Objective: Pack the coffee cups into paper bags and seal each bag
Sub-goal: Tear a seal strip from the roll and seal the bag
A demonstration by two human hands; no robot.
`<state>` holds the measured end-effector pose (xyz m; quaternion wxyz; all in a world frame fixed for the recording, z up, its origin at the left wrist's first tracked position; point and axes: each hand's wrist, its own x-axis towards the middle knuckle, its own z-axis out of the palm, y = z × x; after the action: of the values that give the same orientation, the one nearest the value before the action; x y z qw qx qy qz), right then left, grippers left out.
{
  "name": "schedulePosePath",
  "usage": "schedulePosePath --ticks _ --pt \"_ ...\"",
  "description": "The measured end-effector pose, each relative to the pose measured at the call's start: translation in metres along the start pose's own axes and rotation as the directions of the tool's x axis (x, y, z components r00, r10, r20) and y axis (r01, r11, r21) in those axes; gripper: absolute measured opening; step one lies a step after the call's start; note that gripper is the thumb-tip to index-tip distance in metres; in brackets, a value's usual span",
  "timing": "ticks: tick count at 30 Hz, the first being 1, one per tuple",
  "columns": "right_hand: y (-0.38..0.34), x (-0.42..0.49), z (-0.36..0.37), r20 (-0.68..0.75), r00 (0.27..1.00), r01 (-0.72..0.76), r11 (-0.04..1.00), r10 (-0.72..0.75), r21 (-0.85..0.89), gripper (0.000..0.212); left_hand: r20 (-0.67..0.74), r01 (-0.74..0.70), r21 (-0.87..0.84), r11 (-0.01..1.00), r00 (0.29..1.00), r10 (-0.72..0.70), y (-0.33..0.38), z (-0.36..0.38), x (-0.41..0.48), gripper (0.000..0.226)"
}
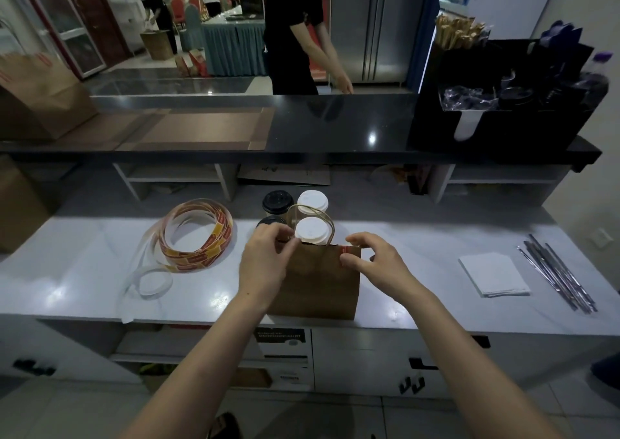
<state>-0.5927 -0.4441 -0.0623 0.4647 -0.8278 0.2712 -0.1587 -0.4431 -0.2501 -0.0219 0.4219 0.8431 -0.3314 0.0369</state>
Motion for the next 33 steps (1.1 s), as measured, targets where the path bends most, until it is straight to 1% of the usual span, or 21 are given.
schedulePosePath --ticks 2,4,5,8,10,13,15,19,22,25,29,33 --pt "0.0 0.0 0.001 -0.021 1.0 0.01 1.0 -0.009 0.028 0.028 -0.028 0.037 -0.011 0.999 0.999 -0.038 -0.009 -0.007 0.003 0.019" --pt "-0.001 0.0 0.003 -0.06 0.998 0.021 0.998 -0.017 0.062 0.022 -0.035 0.059 0.034 0.998 0.998 -0.058 -0.019 -0.012 0.007 0.025" --pt "-0.001 0.0 0.003 -0.077 0.997 0.025 0.997 -0.019 0.072 0.02 -0.017 0.072 0.048 0.996 0.997 -0.072 -0.024 -0.015 0.009 0.03" --pt "0.002 -0.002 0.007 -0.096 0.995 0.033 0.997 -0.025 0.076 0.017 0.099 0.134 0.011 0.991 0.986 -0.135 -0.041 -0.021 0.015 0.04" --pt "0.004 -0.003 0.008 -0.097 0.995 0.039 0.996 -0.032 0.078 0.013 0.163 0.173 -0.026 0.985 0.972 -0.166 -0.05 -0.022 0.015 0.035" --pt "0.007 -0.005 0.008 -0.098 0.995 0.034 0.994 -0.024 0.101 0.005 0.201 0.22 -0.088 0.972 0.959 -0.199 -0.061 -0.02 0.014 0.02" --pt "0.007 -0.007 0.01 -0.102 0.995 0.02 0.995 -0.01 0.101 0.008 0.205 0.233 -0.112 0.966 0.957 -0.207 -0.065 -0.018 0.016 0.013" --pt "0.004 -0.007 0.009 -0.116 0.993 -0.019 0.994 0.032 0.112 0.013 0.221 0.261 -0.134 0.956 0.948 -0.228 -0.064 -0.017 0.02 0.012" --pt "-0.001 -0.008 0.006 -0.134 0.99 -0.022 0.995 0.036 0.101 0.013 0.206 0.249 -0.142 0.958 0.954 -0.217 -0.064 -0.02 0.023 0.008" --pt "-0.015 -0.01 0.002 -0.18 0.983 -0.013 0.994 0.033 0.111 0.014 0.197 0.21 -0.167 0.963 0.964 -0.176 -0.064 -0.029 0.026 0.007" --pt "-0.044 -0.011 -0.006 -0.247 0.968 -0.004 0.988 0.042 0.152 0.01 0.19 0.163 -0.202 0.966 0.974 -0.125 -0.052 -0.052 0.039 0.007" --pt "-0.083 -0.005 -0.007 -0.294 0.956 0.054 0.978 0.007 0.2 0.008 0.184 0.116 -0.257 0.959 0.98 -0.07 -0.047 -0.084 0.056 0.008"
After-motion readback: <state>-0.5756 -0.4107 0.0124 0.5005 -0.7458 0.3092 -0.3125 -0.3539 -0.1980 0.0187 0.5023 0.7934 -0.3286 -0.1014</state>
